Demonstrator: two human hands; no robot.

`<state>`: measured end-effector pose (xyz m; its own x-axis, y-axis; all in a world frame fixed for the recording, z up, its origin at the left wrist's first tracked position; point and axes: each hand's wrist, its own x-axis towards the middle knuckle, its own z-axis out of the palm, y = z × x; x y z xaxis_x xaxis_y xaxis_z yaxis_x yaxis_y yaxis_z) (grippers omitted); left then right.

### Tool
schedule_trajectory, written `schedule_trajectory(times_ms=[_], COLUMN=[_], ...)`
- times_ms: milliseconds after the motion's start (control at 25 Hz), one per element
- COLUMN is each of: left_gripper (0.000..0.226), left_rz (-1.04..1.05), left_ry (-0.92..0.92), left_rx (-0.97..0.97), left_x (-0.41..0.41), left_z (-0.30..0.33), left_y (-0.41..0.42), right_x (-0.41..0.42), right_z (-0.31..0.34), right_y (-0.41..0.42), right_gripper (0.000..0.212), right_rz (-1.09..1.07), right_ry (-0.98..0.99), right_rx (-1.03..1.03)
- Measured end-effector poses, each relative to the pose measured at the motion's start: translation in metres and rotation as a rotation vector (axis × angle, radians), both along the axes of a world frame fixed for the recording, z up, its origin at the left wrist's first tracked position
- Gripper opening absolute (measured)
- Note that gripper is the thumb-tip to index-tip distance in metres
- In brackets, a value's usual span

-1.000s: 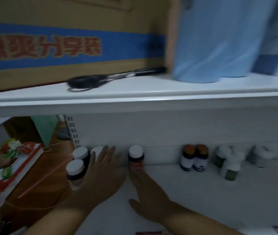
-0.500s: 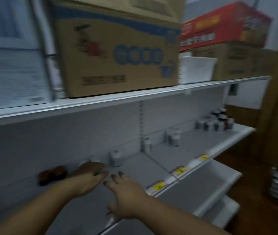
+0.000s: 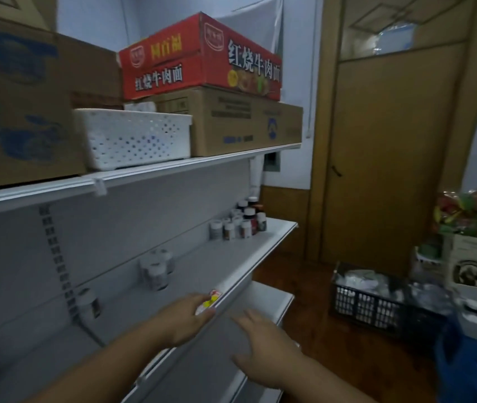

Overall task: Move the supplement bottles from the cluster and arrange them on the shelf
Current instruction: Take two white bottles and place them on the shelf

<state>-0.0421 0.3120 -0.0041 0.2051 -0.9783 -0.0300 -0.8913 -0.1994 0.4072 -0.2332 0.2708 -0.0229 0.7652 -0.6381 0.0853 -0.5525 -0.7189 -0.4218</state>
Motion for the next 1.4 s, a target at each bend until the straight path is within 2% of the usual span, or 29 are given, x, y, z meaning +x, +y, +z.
schedule_trajectory(times_ms=[280,560,760,880,960,1040,1120,1200,1320,1400], left_gripper=[0.059,0.059,0.038,0.038,0.04,0.042,0.045,0.045,0.048,0.052], left_rz=[-0.044,0.089,0.236,0.312,0.338,0.343,0.375,0.451,0.54,0.592], left_ry=[0.192,0.177,0.238,0.193,0.153,0.106,0.066,0.051,0.04,0.127], left_rx=[0.048,-0.009,-0.193,-0.3,-0.322,-0.336,-0.335,-0.292,-0.292,-0.313], left_x=[0.003,0.063,0.102,0.124,0.133,0.145,0.152,0.149,0.145,0.143], left_z=[-0.034,-0.036,-0.057,-0.069,-0.068,-0.077,-0.088,-0.087,-0.084,-0.085], left_y=[-0.186,-0.319,-0.38,-0.428,-0.457,-0.482,-0.494,-0.499,-0.497,-0.493], right_x=[0.016,0.053,0.093,0.126,0.148,0.168,0.186,0.197,0.197,0.196], right_z=[0.011,0.0,-0.029,-0.048,-0.054,-0.064,-0.062,-0.062,-0.06,-0.059], right_y=[-0.161,-0.314,-0.403,-0.468,-0.508,-0.54,-0.562,-0.576,-0.583,-0.585], right_gripper=[0.07,0.073,0.069,0.059,0.053,0.055,0.061,0.059,0.05,0.052], right_rz=[-0.024,-0.036,-0.008,-0.072,-0.051,0.058,0.112,0.097,0.11,0.141], right_ry=[0.064,0.062,-0.075,-0.238,-0.301,-0.346,-0.229,-0.069,-0.037,-0.03], right_rx=[0.097,0.109,0.164,0.267,0.174,0.022,-0.086,-0.096,-0.154,-0.146])
